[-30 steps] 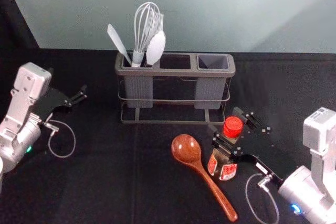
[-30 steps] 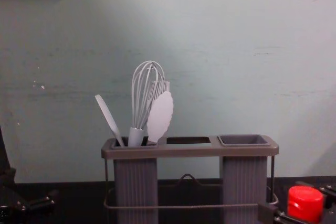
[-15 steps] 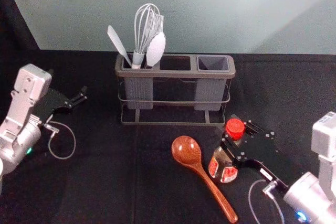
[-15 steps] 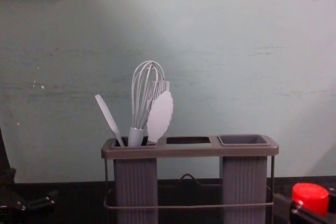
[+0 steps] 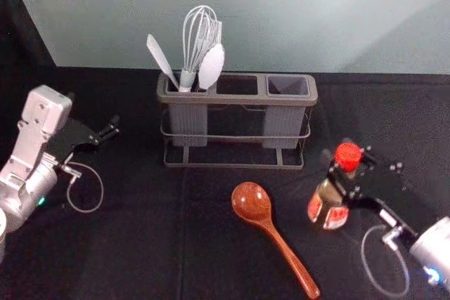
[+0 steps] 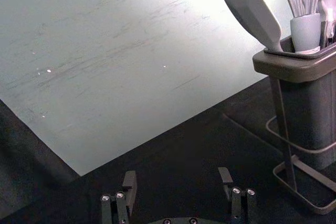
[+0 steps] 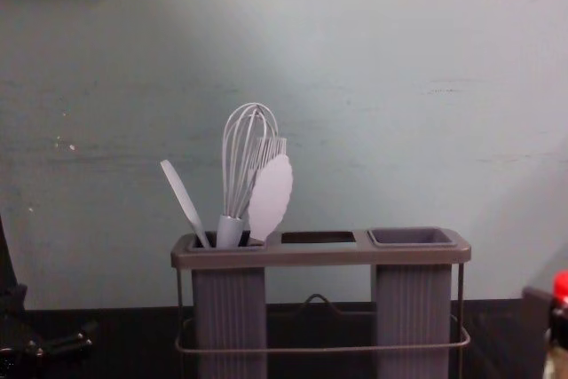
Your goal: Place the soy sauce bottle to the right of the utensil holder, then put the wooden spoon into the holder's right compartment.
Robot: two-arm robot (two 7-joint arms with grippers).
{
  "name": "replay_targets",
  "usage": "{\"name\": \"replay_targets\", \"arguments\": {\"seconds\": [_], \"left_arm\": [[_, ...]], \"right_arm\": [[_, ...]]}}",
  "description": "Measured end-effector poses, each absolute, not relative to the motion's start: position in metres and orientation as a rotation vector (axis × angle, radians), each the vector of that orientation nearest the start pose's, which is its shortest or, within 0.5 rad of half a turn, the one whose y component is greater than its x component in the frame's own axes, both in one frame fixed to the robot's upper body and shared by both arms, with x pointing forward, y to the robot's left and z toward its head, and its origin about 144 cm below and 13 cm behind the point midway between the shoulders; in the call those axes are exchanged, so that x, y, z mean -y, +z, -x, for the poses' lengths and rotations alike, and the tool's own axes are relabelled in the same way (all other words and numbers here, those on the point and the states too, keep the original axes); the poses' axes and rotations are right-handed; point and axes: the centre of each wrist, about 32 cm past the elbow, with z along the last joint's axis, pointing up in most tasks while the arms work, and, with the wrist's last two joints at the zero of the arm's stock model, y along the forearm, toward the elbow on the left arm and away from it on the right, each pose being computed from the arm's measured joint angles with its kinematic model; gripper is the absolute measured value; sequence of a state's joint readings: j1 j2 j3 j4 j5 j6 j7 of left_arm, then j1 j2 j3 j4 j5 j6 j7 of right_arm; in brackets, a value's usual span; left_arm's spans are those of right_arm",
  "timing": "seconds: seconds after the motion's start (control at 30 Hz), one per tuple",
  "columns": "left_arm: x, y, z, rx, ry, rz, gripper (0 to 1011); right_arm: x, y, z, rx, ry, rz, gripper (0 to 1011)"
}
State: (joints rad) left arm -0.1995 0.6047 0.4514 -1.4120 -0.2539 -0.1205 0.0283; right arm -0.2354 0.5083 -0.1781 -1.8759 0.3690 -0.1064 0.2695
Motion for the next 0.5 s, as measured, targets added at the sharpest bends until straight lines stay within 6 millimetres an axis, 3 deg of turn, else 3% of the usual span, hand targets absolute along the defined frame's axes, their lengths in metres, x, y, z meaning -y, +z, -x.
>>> {"name": "replay_targets", "arguments": {"seconds": [0.5], "left_arm": [[-0.310, 1.140, -0.489, 0.285, 1.248, -0.305, 1011]], "right_arm": [[0.288, 1.176, -0.438, 0.116, -1.072, 0.002, 390]]}}
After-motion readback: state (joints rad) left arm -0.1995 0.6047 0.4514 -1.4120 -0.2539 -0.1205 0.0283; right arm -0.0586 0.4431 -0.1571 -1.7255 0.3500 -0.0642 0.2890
